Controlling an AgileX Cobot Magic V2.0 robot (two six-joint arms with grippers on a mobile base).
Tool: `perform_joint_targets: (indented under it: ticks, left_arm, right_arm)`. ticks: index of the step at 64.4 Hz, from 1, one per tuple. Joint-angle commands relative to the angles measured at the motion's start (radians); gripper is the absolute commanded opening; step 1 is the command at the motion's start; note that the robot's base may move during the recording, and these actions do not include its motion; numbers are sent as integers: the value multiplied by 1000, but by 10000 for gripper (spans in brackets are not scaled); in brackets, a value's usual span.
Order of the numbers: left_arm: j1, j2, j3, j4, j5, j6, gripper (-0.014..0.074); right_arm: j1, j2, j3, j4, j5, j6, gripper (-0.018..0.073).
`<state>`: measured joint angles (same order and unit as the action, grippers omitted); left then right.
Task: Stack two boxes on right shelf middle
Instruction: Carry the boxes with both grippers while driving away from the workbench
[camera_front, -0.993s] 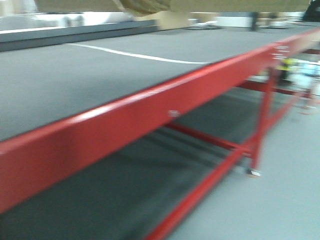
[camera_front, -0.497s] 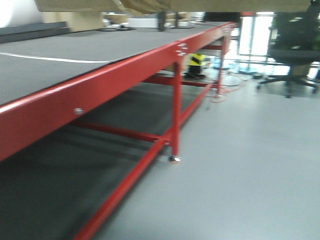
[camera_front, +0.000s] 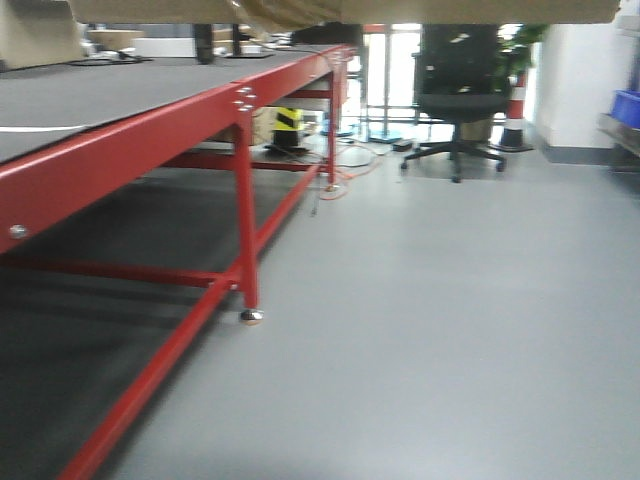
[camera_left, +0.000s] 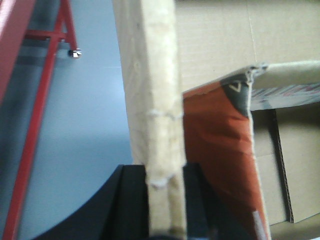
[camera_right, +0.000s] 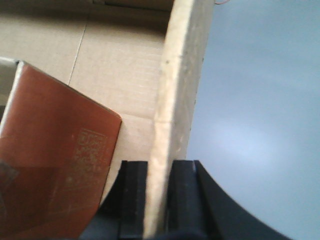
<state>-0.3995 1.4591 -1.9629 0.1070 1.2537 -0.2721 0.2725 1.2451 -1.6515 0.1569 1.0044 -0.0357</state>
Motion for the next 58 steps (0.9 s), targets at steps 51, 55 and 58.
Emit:
perform_joint_targets:
  ticks: [51,55,58]
  left_arm:
    - [-6,-17,-15,-9,-55,0,-111]
    - [-6,-17,-15,-9,-55,0,-111]
    - [-6,-17,-15,-9,-55,0,-111]
  right_arm:
    - [-5,-11,-13,-12,-32,-9,-154]
    - [-5,-11,-13,-12,-32,-9,-154]
    - [-5,-11,-13,-12,-32,-9,-154]
